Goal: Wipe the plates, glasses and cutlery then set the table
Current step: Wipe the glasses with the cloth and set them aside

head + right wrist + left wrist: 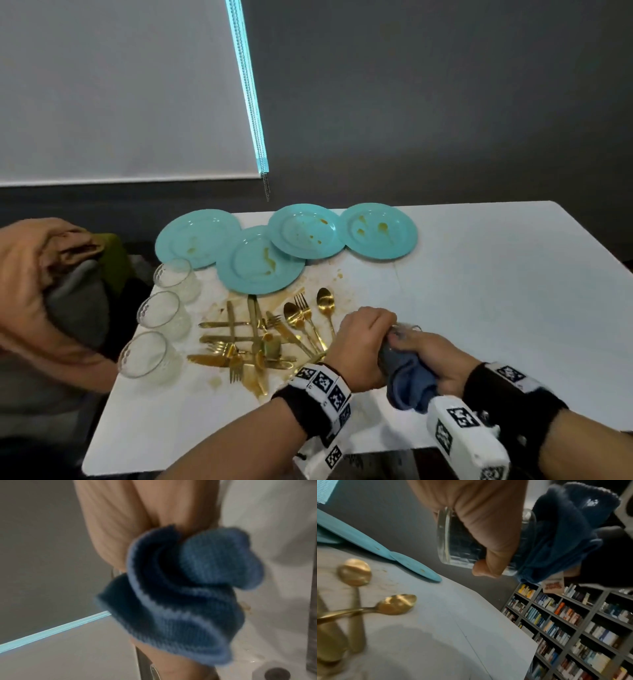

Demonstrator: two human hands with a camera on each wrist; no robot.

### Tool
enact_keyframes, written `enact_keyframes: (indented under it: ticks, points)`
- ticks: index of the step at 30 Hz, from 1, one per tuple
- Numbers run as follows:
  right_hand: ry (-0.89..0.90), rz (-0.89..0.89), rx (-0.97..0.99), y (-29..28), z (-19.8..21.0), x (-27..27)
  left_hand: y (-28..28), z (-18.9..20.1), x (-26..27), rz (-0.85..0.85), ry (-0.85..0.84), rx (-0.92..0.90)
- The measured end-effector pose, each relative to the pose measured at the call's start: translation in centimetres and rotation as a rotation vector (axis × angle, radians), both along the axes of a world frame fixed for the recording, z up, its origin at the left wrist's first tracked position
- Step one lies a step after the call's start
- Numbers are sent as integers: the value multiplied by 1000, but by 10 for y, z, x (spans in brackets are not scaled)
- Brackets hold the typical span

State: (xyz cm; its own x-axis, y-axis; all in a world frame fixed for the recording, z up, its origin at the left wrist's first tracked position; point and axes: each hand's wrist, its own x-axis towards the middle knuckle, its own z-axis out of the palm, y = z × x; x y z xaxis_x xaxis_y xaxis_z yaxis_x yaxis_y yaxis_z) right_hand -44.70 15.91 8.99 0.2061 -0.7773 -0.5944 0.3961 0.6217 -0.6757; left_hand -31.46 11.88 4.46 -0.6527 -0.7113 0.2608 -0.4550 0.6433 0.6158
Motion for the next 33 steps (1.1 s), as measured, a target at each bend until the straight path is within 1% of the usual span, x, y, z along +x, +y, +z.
enact_keyframes:
  ticks: [1, 2, 3, 4, 5, 6, 7, 8, 9, 10, 11, 12, 13, 14, 15, 16, 17, 18, 19, 20, 21, 23, 25, 26, 27, 28, 29, 30, 31, 33]
  points:
    - [-6, 47, -21, 2, 2, 9, 3, 1, 9, -3, -2, -3]
    - [121, 164, -93, 6, -2, 16, 5, 4, 19, -27, -39, 28]
    - [377, 351, -205, 7, -1, 21, 7, 7, 29, -57, -87, 66]
    - [688, 601, -338, 10, -5, 27, 12, 11, 38, -87, -143, 124]
    - [892, 800, -381, 12, -7, 33, 16, 12, 45, -111, -192, 179]
    - [1025, 918, -393, 15, -12, 39, 22, 14, 51, -129, -228, 211]
    - [1055, 970, -361, 19, -13, 47, 24, 16, 55, -144, -255, 215]
    - [1087, 971, -377, 21, -17, 53, 25, 19, 59, -156, -277, 201]
    - [1158, 1013, -342, 26, -14, 62, 25, 20, 63, -158, -294, 176]
    - [1257, 1063, -355, 26, -16, 65, 25, 22, 67, -153, -308, 150]
    - [1304, 1049, -315, 25, -20, 67, 25, 23, 70, -146, -311, 126]
    - [1317, 1009, -338, 25, -24, 68, 26, 23, 73, -129, -301, 102]
    - [1240, 931, -339, 21, -19, 72, 28, 23, 76, -109, -285, 82]
    - [1192, 923, -364, 22, -13, 75, 31, 24, 79, -93, -269, 64]
    - [1112, 871, -368, 21, -3, 80, 33, 24, 81, -84, -250, 36]
    - [1032, 830, -394, 20, -2, 82, 34, 23, 83, -77, -236, 2]
    - [899, 799, -422, 19, 4, 86, 33, 21, 85, -68, -219, -31]
    - [828, 714, -463, 20, 8, 85, 32, 20, 87, -62, -208, -52]
    - [795, 658, -472, 23, 12, 87, 31, 20, 88, -60, -203, -65]
    - [828, 677, -502, 25, 13, 88, 30, 22, 89, -68, -219, -43]
    - [924, 751, -508, 28, 14, 89, 30, 24, 91, -76, -237, -5]
    - [1183, 956, -522, 30, 10, 90, 29, 27, 94, -116, -292, 116]
    - [1314, 1093, -493, 38, 12, 96, 28, 26, 95, -140, -315, 198]
    - [1326, 1093, -492, 39, 10, 97, 29, 26, 95, -133, -308, 209]
    - [1323, 1041, -504, 38, 7, 98, 29, 25, 96, -114, -297, 190]
    - [1302, 955, -472, 38, 7, 99, 28, 23, 96, -85, -287, 142]
    - [1250, 837, -463, 37, 8, 101, 29, 22, 97, -56, -268, 76]
    - [1142, 688, -432, 35, 10, 102, 30, 19, 97, -29, -232, 13]
    - [939, 548, -385, 34, 10, 103, 32, 16, 98, 0, -174, -37]
    - [387, 204, -183, 32, 16, 106, 32, 8, 98, 72, -48, -48]
